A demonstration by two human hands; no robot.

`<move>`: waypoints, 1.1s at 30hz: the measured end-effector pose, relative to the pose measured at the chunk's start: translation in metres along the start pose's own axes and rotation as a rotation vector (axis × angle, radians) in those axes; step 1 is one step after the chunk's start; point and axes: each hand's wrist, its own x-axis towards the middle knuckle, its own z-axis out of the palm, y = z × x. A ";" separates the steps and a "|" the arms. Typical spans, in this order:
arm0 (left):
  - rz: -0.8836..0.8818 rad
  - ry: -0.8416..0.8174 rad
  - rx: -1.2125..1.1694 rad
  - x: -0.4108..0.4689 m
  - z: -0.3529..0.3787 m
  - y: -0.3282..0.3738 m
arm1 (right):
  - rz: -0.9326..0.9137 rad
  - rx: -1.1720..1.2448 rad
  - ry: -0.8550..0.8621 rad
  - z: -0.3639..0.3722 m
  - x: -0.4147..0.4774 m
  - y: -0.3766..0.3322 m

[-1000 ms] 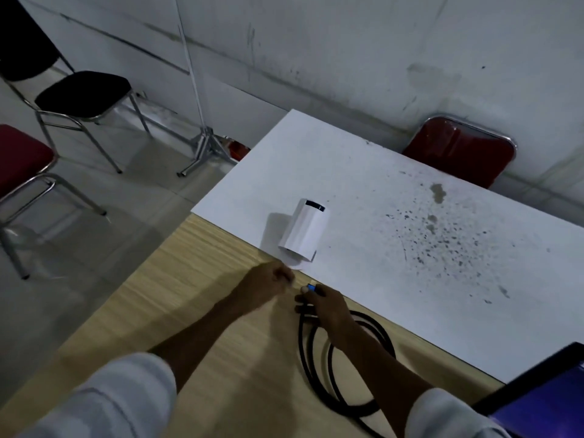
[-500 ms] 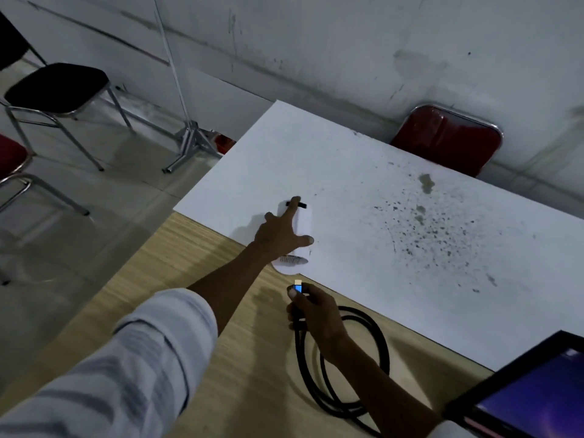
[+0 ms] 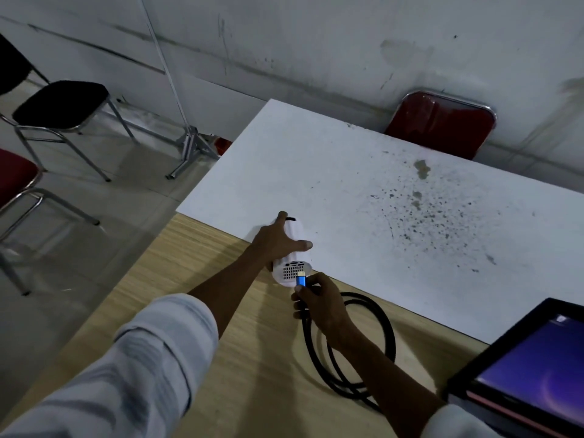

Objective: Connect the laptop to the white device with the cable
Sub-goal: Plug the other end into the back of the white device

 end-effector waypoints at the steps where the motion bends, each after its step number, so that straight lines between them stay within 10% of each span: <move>1: -0.002 0.000 -0.006 0.000 0.000 0.000 | -0.006 0.007 0.006 -0.001 0.000 -0.001; 33: -0.002 0.044 -0.080 -0.013 0.008 0.000 | 0.066 0.007 -0.022 0.003 0.012 -0.029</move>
